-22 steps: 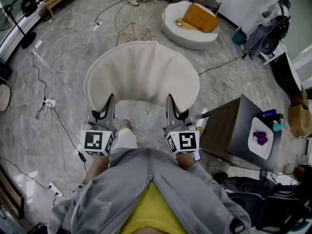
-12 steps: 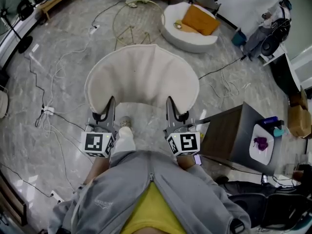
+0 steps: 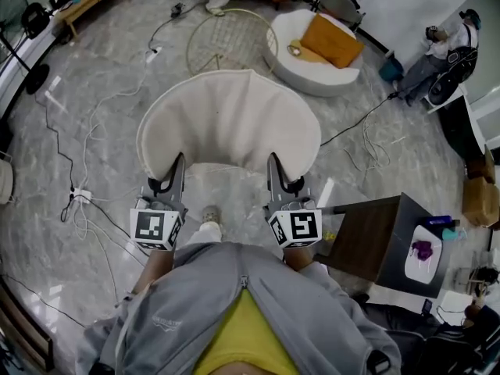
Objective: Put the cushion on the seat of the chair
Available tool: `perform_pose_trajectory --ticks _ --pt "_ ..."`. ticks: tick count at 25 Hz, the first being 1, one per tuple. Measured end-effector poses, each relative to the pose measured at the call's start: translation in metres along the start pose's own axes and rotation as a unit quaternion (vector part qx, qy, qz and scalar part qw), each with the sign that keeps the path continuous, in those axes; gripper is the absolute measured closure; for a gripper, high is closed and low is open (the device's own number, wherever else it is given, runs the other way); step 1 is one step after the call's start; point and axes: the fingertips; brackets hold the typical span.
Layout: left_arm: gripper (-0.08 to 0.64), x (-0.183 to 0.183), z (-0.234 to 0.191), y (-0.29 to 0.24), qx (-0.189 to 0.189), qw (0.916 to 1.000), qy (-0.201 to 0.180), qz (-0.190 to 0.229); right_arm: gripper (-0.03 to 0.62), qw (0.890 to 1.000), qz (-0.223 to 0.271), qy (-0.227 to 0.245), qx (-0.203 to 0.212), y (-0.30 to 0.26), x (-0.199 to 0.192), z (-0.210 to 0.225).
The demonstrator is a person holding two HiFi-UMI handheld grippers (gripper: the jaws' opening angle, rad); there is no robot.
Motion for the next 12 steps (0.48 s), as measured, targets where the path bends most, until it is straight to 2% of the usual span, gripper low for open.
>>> perform_pose_trajectory --ticks 6,12 --pt "0.5 -0.008 -0.041 -0.058 -0.025 0.9996 0.003 -0.009 0.522 1.0 -0.013 -0.004 -0.025 -0.062 -0.009 0.01" --pt "0.5 -0.017 -0.053 -0.085 -0.046 0.9987 0.013 -0.016 0.522 0.999 -0.028 -0.007 -0.046 -0.08 -0.015 0.014"
Point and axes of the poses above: the fingertips, and each gripper's own axes: y backward along the fingers, z to its right, x out of its top, and after that the axes turned 9 degrees about x, right-handed
